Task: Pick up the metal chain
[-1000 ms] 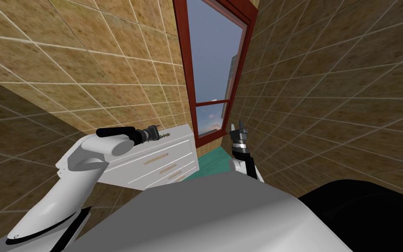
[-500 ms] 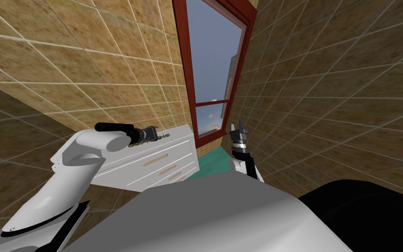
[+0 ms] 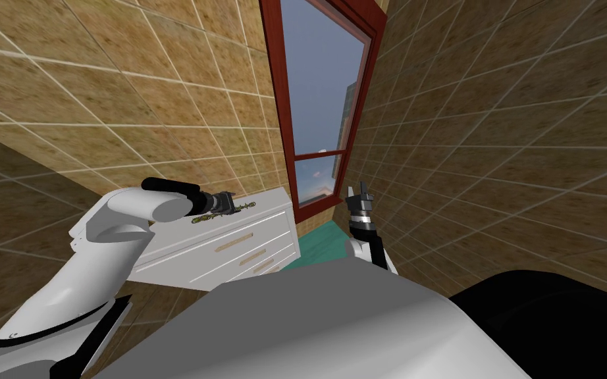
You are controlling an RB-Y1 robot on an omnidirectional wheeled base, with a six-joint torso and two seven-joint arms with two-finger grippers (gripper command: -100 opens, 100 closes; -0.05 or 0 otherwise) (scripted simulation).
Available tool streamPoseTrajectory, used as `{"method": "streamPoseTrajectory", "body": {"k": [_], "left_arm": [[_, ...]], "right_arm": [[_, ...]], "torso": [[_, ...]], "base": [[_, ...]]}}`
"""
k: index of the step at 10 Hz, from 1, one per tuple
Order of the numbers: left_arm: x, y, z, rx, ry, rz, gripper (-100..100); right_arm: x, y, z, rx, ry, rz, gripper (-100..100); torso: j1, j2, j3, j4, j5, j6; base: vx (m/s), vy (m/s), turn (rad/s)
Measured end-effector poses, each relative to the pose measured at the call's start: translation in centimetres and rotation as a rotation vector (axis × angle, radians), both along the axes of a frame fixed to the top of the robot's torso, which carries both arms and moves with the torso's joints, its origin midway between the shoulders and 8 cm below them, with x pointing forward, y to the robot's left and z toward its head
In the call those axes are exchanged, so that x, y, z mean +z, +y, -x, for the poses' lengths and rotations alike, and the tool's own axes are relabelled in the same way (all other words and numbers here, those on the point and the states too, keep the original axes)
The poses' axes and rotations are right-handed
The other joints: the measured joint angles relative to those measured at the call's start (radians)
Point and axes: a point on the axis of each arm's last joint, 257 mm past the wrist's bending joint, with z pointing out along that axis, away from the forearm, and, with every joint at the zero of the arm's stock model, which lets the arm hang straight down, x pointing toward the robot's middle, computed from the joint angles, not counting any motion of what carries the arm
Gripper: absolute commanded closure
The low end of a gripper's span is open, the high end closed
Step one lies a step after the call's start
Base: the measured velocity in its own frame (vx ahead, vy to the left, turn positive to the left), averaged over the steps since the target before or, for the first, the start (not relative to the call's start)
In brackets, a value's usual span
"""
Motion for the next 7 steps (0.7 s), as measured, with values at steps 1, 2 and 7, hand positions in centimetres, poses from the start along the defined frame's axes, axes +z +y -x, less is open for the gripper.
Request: {"method": "streamPoseTrajectory", "body": {"k": [1, 2, 7], "left_arm": [[-0.1, 0.4, 0.2, 0.016, 0.028, 0.014, -100], [-0.3, 0.6, 0.6, 0.029, 0.053, 0.020, -100], [-0.7, 1.8, 2.5, 0.097, 0.180, 0.063, -100]], "right_arm": [[0.0, 0.0, 0.0, 0.000, 0.000, 0.000, 0], [0.0, 0.0, 0.0, 0.000, 0.000, 0.000, 0], [0.0, 0.0, 0.0, 0.000, 0.000, 0.000, 0]], "torso": [[0.000, 0.000, 0.000, 0.000, 0.000, 0.000], [0.000, 0.000, 0.000, 0.000, 0.000, 0.000], [0.000, 0.000, 0.000, 0.000, 0.000, 0.000]], "base": [[0.017, 0.020, -0.014], [0.021, 0.023, -0.023], [0.020, 0.020, -0.014]]}}
